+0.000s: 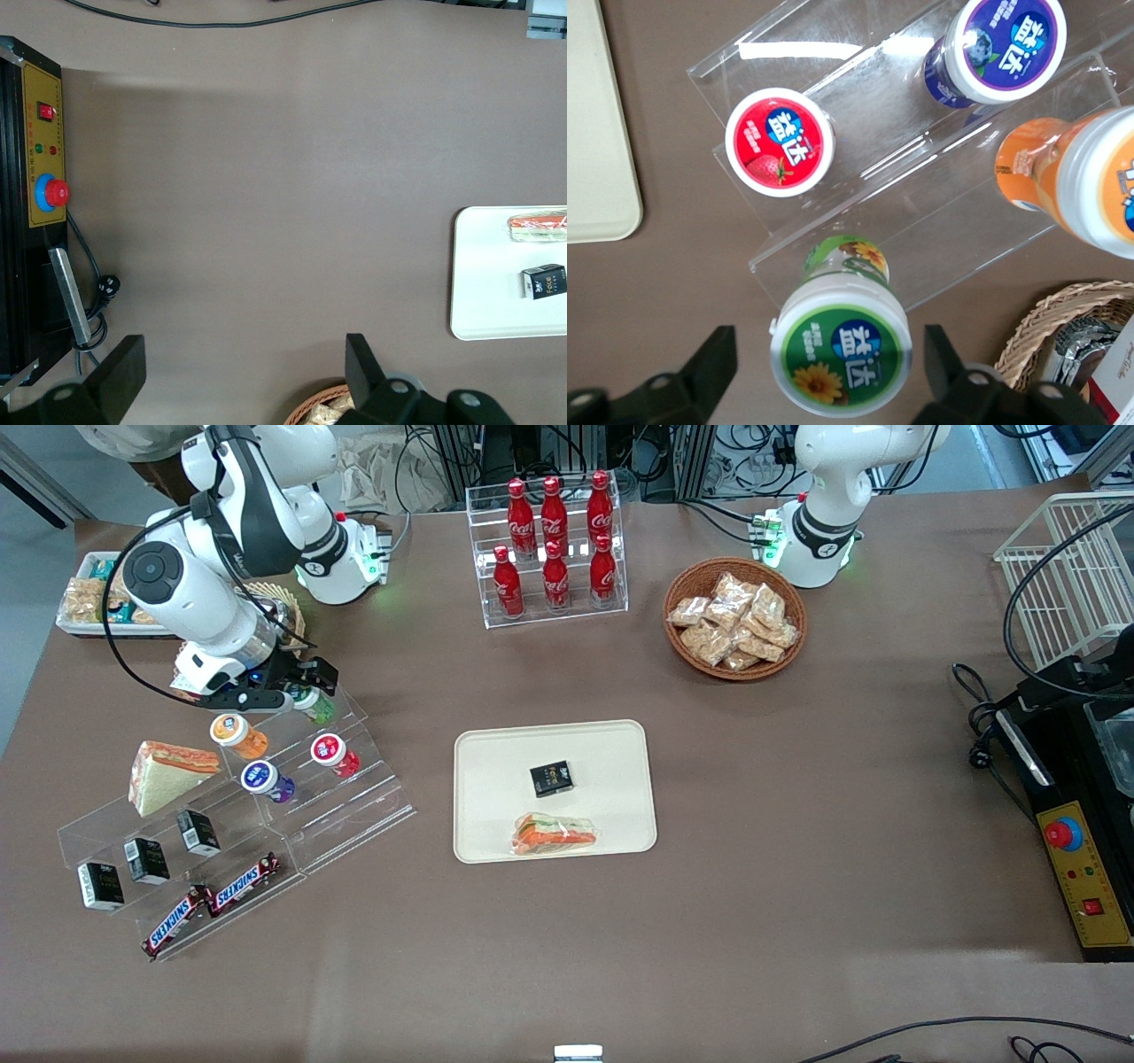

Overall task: Place green gum on tray
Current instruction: 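Lower the right gripper and grasp the green-lidded cup, then lift the green cup and carry it toward the cream tray, then lower the green cup onto the tray corner and open the right gripper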

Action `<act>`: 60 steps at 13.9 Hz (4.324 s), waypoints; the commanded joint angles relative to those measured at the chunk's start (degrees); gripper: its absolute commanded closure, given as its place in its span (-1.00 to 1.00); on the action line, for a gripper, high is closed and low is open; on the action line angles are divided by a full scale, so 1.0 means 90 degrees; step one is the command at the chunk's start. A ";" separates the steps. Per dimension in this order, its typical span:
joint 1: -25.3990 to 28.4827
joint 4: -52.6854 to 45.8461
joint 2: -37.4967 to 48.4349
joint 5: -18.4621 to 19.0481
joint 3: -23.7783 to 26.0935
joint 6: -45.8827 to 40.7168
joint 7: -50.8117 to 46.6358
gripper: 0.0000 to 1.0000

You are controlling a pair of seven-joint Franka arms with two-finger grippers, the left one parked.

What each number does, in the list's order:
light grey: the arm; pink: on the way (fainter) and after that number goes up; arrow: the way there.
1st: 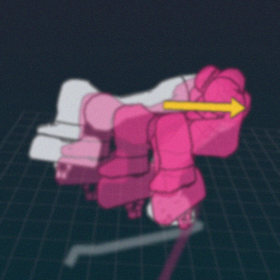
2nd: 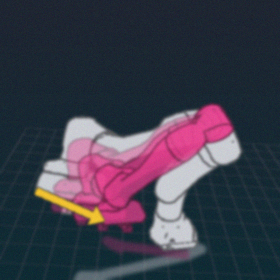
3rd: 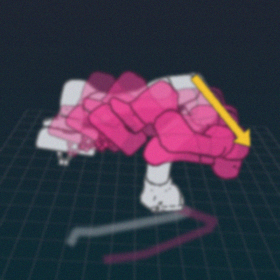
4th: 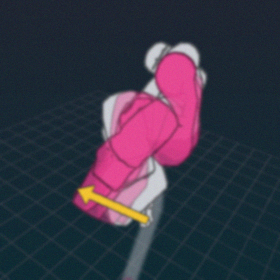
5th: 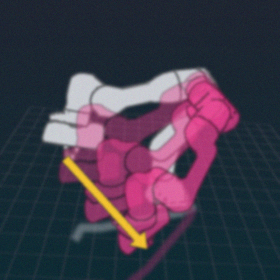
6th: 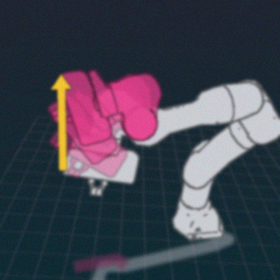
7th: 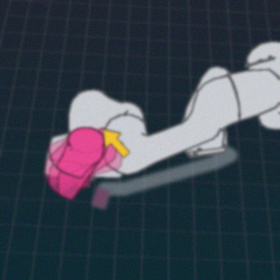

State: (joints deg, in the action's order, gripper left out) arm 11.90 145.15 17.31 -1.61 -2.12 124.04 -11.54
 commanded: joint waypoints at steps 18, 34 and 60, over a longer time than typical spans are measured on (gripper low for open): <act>0.0862 -0.3458 -0.0214 -0.0397 -0.0280 -0.3301 -0.0484 1.00; 0.3452 -0.3955 -0.2519 -0.1003 -0.0545 -0.1141 -0.4352 1.00; 0.3717 -0.1851 -0.4023 -0.0885 -0.0565 0.3025 -0.4490 -0.92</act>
State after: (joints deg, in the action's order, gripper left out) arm 45.08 128.08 -18.75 -9.57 -6.86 149.83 -52.51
